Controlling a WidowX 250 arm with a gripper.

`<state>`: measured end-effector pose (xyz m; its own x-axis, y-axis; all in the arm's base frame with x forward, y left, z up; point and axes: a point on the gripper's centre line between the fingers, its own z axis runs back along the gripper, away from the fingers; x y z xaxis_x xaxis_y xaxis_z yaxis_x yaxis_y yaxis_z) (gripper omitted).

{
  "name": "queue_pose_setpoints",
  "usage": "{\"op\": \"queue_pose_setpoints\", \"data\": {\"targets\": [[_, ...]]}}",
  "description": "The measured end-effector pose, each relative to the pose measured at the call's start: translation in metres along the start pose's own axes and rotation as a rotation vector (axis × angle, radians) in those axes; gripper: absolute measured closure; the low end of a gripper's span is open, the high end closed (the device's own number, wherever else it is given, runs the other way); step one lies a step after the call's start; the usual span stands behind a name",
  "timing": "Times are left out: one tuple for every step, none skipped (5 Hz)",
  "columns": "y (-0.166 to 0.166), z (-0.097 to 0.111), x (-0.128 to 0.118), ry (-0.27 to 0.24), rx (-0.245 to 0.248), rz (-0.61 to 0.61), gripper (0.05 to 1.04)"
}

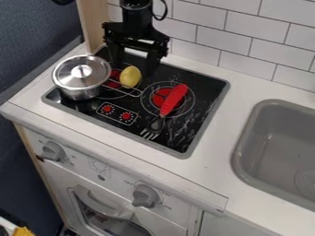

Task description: Take the yellow thing and put it on the top side between the stove and the sink

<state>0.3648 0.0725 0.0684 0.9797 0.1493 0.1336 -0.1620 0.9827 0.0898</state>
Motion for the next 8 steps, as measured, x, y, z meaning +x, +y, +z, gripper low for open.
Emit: {"op": "queue_pose_setpoints", "data": {"targets": [[0.005,-0.018,0.008,0.035,0.023,-0.002,0.083],[0.005,-0.032,0.013,0.059,0.027,-0.011,0.083],[0.007,-0.043,0.013,0.088,0.025,-0.019,0.083],[0.007,-0.053,0.012,0.104,0.023,-0.014,0.121],[0.008,-0.053,0.013,0.099,0.03,-0.011,0.382],[0.008,-0.054,0.012,0.103,0.026,-0.004,0.42],[0.004,-0.04,0.011,0.103,0.013,0.008,0.42],[-0.008,-0.012,0.014,0.086,0.035,0.007,0.42]]}}
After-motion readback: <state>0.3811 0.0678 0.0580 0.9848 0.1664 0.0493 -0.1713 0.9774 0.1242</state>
